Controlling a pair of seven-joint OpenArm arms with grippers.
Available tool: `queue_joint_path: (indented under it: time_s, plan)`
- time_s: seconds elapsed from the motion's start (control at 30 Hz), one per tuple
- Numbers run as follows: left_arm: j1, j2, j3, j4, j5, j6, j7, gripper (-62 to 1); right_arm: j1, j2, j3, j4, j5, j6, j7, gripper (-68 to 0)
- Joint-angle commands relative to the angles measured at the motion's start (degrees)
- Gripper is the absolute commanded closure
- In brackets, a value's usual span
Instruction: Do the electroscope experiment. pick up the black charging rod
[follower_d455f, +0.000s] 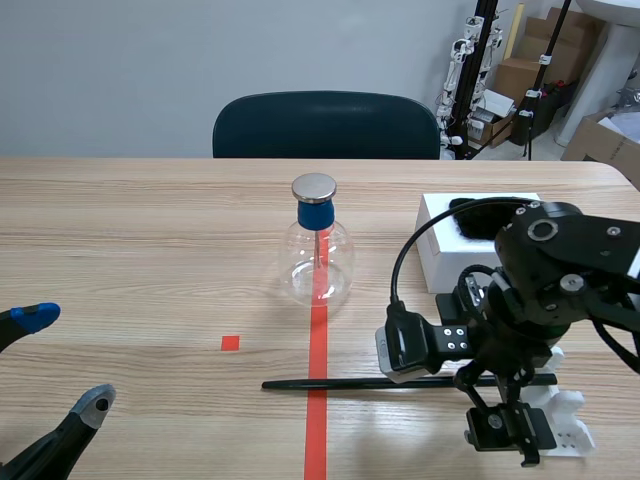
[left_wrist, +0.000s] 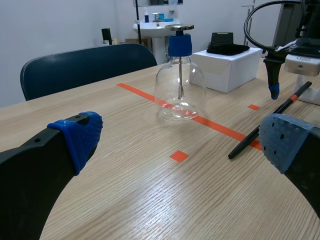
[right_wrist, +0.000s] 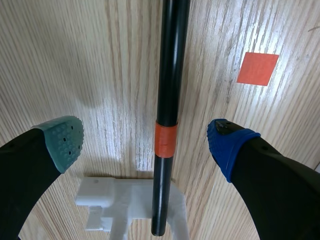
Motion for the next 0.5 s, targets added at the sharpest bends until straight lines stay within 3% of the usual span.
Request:
queue_joint_path:
  time_s: [0.0,0.13,0.3,0.47]
  plan:
    - [0.11,-0.68,-0.26,0.83,-0.74,-0.11,-1.6,-62.3,1.14,-0.04,0.04,0.13,-0.07,0.48,0.0,-50.4]
    - [0.11,-0.68,-0.26,0.83,-0.74,-0.11,-1.6,-62.3,1.16,-0.04,0.04,0.13,-0.07,0.48,0.94,-50.5]
    - [0.11,-0.68,-0.26,0.83,-0.74,-0.11,-1.6,-62.3,1.18,-0.04,0.11,0.13,-0.02,0.48,1.07,-57.8]
    - [0.11,-0.68,-0.26,0.83,-0.74,-0.11,-1.6,-62.3,1.2,-0.02,0.2,0.13,0.0,0.48,1.05,-57.8]
